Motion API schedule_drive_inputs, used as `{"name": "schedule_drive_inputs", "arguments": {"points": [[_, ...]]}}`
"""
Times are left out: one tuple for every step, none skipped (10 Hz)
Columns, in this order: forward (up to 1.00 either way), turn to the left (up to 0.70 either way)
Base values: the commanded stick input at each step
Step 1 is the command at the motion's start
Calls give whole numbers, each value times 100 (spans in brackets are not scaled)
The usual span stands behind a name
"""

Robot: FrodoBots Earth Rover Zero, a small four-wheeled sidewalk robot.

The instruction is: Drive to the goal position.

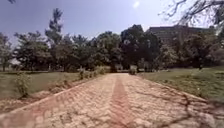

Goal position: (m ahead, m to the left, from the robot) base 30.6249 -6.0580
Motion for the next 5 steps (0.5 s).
{"name": "schedule_drive_inputs", "arguments": {"points": [[70, 0], [70, 0], [70, 0], [70, 0], [70, 0]]}}
